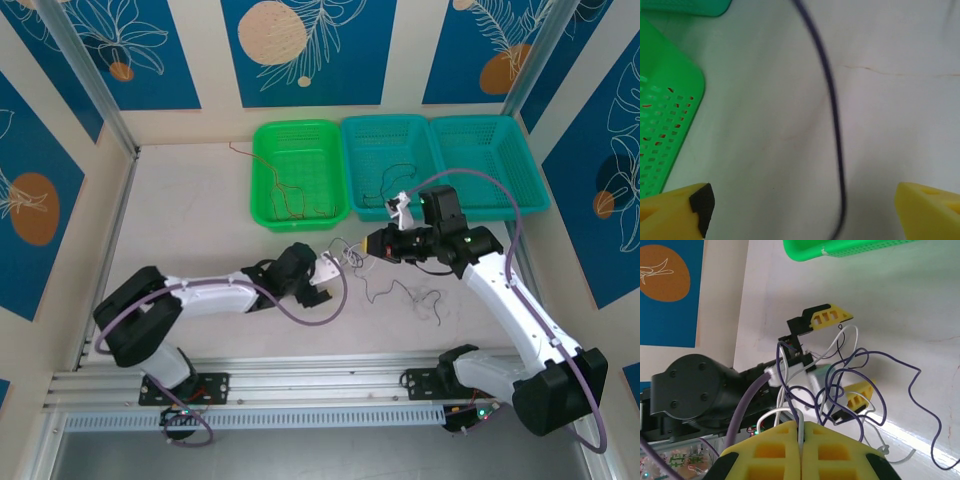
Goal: Untangle the cables
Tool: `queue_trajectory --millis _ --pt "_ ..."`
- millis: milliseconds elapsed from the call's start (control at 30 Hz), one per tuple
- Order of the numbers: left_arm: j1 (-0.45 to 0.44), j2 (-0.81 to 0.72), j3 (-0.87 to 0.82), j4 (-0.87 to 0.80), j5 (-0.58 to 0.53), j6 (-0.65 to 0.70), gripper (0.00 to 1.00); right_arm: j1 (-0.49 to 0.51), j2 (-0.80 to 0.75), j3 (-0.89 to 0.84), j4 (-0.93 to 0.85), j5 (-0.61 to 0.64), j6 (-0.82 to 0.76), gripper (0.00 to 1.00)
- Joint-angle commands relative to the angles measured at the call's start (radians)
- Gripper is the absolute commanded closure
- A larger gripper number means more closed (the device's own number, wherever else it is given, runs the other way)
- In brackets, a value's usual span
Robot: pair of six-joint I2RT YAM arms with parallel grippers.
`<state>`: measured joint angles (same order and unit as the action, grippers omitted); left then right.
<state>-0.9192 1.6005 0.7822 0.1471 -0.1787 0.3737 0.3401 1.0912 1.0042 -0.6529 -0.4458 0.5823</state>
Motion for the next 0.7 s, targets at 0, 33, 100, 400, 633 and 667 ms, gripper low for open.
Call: queue_trajectory --millis 0,33,100,400,633,667 --pt "0.005 0.042 0.038 0.121 -0.108 -0.029 0.22 -0.013 -0.03 0.028 -0.043 -0.027 0.004 1.0" --pt "0.006 0.045 0.04 0.123 -0.11 -0.039 0.31 -0.02 -0.034 0.026 -0.049 -0.025 0.006 1.0" --pt "0.006 0.014 0.029 0.124 -0.087 -0.065 0.6 -0.048 -0.037 0.022 -0.077 0.008 0.014 1.0" --pt "0.059 -0.443 -0.136 0.016 0.024 -0.29 1.0 -0.223 -0.061 -0.153 -0.137 0.379 0.166 1.0" --pt "0.239 -0.688 -0.132 -0.291 -0.04 -0.452 1.0 -0.528 -0.09 -0.364 -0.044 0.359 0.259 1.0" --pt "0.264 -0.704 -0.127 -0.323 -0.043 -0.467 1.0 -0.559 -0.088 -0.378 -0.035 0.352 0.261 1.0"
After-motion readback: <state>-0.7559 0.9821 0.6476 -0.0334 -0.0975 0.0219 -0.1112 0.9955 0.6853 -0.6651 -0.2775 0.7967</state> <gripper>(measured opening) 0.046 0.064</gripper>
